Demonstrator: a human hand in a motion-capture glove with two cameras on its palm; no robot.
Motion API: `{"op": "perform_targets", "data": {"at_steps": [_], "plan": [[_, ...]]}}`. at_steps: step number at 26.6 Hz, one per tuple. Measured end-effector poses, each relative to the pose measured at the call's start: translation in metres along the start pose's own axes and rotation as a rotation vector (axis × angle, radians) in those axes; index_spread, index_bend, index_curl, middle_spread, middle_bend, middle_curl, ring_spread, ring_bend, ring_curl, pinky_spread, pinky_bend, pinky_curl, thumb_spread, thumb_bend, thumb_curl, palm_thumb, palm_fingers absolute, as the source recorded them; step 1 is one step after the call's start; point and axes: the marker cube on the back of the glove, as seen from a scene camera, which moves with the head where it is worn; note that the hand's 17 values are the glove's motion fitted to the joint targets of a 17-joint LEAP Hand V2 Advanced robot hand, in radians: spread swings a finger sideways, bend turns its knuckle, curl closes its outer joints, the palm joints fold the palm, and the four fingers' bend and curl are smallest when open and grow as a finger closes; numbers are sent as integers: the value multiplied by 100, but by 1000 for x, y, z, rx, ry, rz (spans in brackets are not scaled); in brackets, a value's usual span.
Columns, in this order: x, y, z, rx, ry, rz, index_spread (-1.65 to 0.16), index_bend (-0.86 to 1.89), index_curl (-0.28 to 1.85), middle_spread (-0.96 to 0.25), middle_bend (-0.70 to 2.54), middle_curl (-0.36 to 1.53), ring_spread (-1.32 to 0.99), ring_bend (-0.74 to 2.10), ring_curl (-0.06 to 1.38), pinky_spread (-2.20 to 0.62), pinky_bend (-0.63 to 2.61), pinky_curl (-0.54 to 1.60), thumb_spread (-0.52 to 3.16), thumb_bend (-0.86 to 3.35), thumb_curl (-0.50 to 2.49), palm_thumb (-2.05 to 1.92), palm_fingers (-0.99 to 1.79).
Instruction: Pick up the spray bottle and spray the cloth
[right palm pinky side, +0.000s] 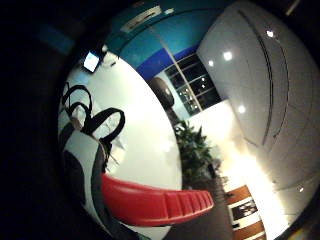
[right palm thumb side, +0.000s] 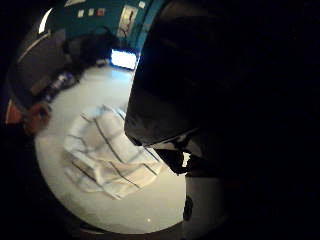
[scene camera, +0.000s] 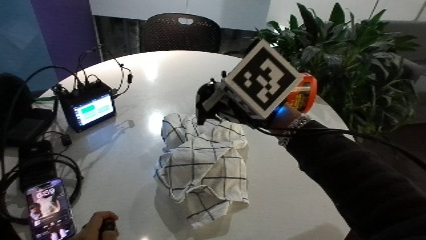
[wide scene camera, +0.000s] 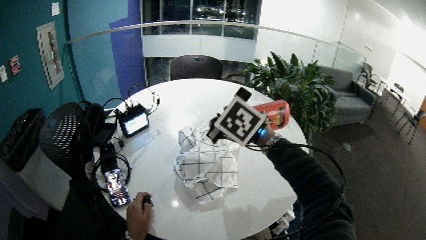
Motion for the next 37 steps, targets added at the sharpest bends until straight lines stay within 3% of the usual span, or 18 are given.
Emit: {"op": "perform_targets", "data": {"at_steps": [15, 23, 30, 37], "plan": [[-27, -67, -53, 342, -921, 547, -30, 19, 57, -22, 57, 51, -19, 75, 47, -31, 61, 44, 65, -3, 73, 87, 138], [-70, -82, -43, 399, -1347, 749, -30, 18, 56, -22, 57, 52, -18, 76, 47, -30, 62, 44, 67, -2, 73, 87, 138], [-116, -80, -17, 415, -1379, 762, -29, 17, 56, -21, 58, 52, -17, 76, 47, -29, 62, 45, 71, -2, 73, 88, 137], [-120, -69, -4, 422, -1378, 794, -29, 17, 55, -21, 57, 52, -16, 77, 47, -29, 63, 45, 74, -2, 72, 88, 137]]}}
